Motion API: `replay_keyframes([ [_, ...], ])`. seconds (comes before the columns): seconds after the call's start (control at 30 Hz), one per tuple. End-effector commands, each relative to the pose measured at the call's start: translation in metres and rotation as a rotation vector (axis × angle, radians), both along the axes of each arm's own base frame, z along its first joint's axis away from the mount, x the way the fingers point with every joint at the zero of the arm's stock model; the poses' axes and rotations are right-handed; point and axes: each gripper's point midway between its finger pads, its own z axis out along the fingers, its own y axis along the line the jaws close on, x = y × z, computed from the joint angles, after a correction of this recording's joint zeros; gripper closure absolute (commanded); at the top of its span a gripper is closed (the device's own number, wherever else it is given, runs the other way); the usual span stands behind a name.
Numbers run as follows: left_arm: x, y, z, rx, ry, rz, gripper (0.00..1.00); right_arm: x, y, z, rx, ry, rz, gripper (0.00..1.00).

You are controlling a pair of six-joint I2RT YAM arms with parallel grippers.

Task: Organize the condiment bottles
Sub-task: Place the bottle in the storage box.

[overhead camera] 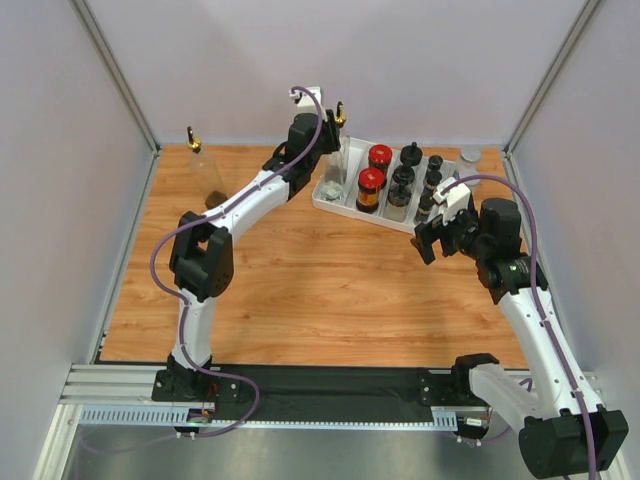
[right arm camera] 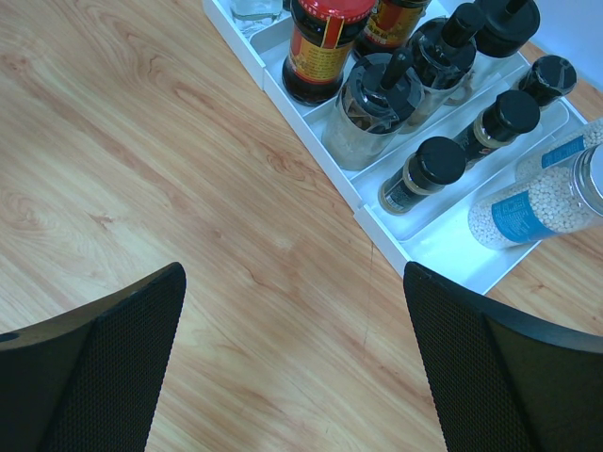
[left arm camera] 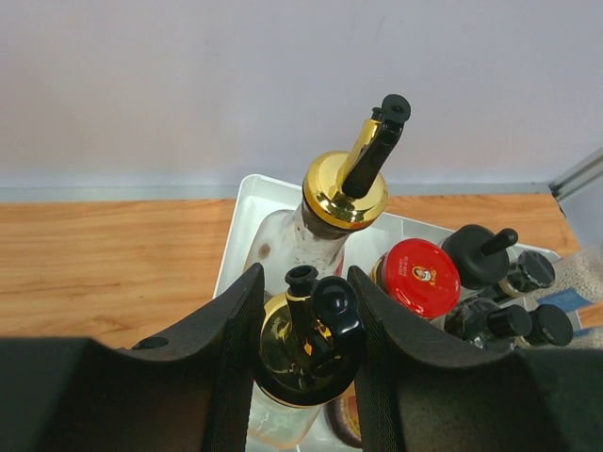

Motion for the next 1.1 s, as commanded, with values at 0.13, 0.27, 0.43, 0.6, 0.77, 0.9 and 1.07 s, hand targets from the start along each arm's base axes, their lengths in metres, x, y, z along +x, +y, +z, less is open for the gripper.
replay_keyframes([
  [0.13,-0.019,-0.004,0.086,-0.114,-0.159,-0.049,0.70,0.004,-0.004,0.008,-0.011,-0.047,-0.012,0.00],
  [0.27,-0.021,-0.008,0.084,-0.102,-0.148,-0.081,0.58,0.004,-0.003,0.007,-0.012,-0.045,-0.012,0.00],
  [0.43,-0.024,-0.011,0.082,-0.095,-0.134,-0.098,0.43,0.004,-0.004,0.007,-0.014,-0.043,-0.012,0.00],
  [0.6,-0.025,-0.011,0.084,-0.092,-0.121,-0.103,0.29,0.004,-0.004,0.006,-0.015,-0.043,-0.014,0.00],
  [0.77,-0.029,-0.011,0.088,-0.084,-0.122,-0.115,0.23,0.004,-0.004,0.006,-0.014,-0.042,-0.012,0.00],
  [0.9,-0.035,-0.009,0.098,-0.082,-0.137,-0.127,0.19,0.004,-0.005,0.006,-0.016,-0.042,-0.015,0.00],
  [1.07,-0.051,0.001,0.121,-0.047,-0.185,-0.146,0.16,0.005,-0.005,0.006,-0.018,-0.043,-0.015,0.00],
])
